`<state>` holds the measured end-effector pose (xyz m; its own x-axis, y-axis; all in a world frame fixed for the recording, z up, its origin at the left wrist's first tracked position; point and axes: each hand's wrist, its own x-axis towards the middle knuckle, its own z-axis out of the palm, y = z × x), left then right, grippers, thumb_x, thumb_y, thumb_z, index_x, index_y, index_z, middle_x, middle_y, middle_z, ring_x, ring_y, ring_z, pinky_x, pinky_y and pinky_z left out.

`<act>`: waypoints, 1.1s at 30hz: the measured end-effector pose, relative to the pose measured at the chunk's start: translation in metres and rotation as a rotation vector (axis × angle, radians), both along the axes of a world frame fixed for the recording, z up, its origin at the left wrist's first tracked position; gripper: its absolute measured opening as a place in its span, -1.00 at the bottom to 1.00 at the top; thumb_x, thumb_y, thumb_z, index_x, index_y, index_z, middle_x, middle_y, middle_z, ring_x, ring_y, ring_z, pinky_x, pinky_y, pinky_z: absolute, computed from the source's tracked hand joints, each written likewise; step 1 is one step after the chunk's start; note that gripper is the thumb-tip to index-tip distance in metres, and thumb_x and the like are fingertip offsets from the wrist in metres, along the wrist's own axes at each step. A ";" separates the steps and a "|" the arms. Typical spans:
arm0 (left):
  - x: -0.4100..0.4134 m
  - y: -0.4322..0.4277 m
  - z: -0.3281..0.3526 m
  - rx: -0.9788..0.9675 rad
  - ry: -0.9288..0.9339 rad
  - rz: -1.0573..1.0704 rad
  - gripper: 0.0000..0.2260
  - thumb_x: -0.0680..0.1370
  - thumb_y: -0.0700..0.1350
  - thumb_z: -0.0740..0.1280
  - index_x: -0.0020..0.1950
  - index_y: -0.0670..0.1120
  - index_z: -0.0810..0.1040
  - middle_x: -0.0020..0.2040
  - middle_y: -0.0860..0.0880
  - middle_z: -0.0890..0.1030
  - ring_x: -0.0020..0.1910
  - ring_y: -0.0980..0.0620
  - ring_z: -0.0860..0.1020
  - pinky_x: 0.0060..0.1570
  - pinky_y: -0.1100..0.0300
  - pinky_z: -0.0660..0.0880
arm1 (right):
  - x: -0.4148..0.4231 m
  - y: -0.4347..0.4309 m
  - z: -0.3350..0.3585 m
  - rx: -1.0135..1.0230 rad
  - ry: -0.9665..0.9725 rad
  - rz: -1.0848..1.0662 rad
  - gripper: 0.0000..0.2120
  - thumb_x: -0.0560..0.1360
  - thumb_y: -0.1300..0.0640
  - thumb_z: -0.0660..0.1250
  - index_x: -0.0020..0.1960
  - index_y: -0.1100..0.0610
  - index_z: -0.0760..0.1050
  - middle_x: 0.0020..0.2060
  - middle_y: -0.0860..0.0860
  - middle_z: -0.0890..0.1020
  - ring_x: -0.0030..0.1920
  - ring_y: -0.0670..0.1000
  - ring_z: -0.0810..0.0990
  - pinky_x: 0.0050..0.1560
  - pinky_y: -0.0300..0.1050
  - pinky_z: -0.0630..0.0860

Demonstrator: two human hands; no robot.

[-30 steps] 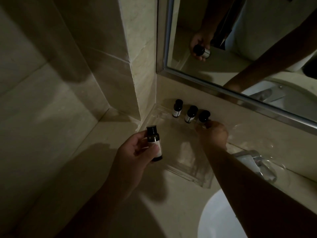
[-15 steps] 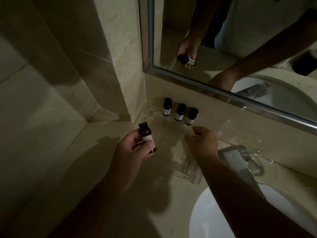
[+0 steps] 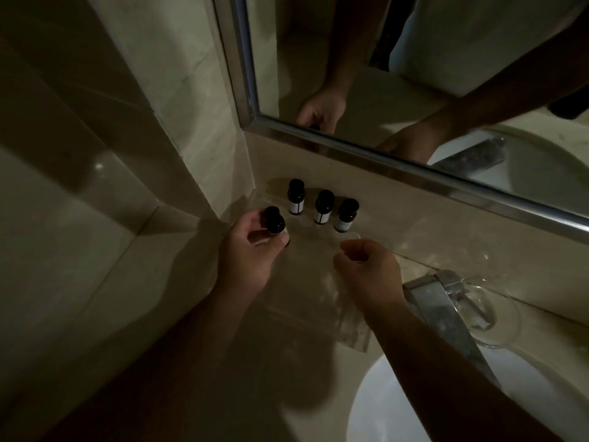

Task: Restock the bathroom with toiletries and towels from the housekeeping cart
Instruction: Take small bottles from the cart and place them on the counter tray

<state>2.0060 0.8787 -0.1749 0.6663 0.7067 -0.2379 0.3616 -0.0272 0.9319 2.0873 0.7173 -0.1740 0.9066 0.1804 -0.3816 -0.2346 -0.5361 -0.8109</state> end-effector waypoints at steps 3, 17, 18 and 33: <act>0.011 0.002 -0.008 0.073 0.003 -0.013 -0.67 0.47 -0.11 0.53 0.12 0.18 0.52 0.03 0.18 0.65 -0.03 0.32 0.61 -0.11 0.41 0.48 | 0.004 0.000 -0.002 -0.005 0.013 0.000 -0.79 0.50 0.14 0.41 0.13 0.04 0.61 -0.08 -0.09 0.63 -0.16 -0.16 0.60 -0.27 -0.28 0.49; 0.035 0.011 -0.025 0.102 -0.033 -0.013 -0.62 0.45 -0.15 0.55 0.19 0.06 0.52 0.09 0.12 0.63 0.06 0.22 0.61 -0.04 0.37 0.53 | 0.014 0.003 -0.002 -0.038 0.000 0.052 -0.78 0.52 0.12 0.40 0.16 0.01 0.59 -0.14 -0.19 0.57 -0.22 -0.25 0.54 -0.39 -0.45 0.37; 0.036 0.011 -0.025 0.100 -0.035 -0.008 -0.62 0.45 -0.16 0.55 0.20 0.05 0.52 0.09 0.13 0.63 0.06 0.23 0.61 -0.04 0.37 0.52 | 0.014 0.003 -0.002 -0.034 0.001 0.052 -0.78 0.52 0.12 0.40 0.16 0.01 0.59 -0.13 -0.19 0.57 -0.20 -0.25 0.55 -0.37 -0.43 0.39; 0.038 0.011 -0.029 0.102 -0.047 -0.017 -0.61 0.45 -0.17 0.54 0.19 0.07 0.50 0.08 0.16 0.62 0.10 0.24 0.59 0.01 0.34 0.55 | 0.015 0.002 -0.006 -0.015 -0.006 0.046 -0.77 0.52 0.16 0.40 0.18 0.06 0.59 -0.12 -0.11 0.60 -0.25 -0.22 0.54 -0.45 -0.51 0.39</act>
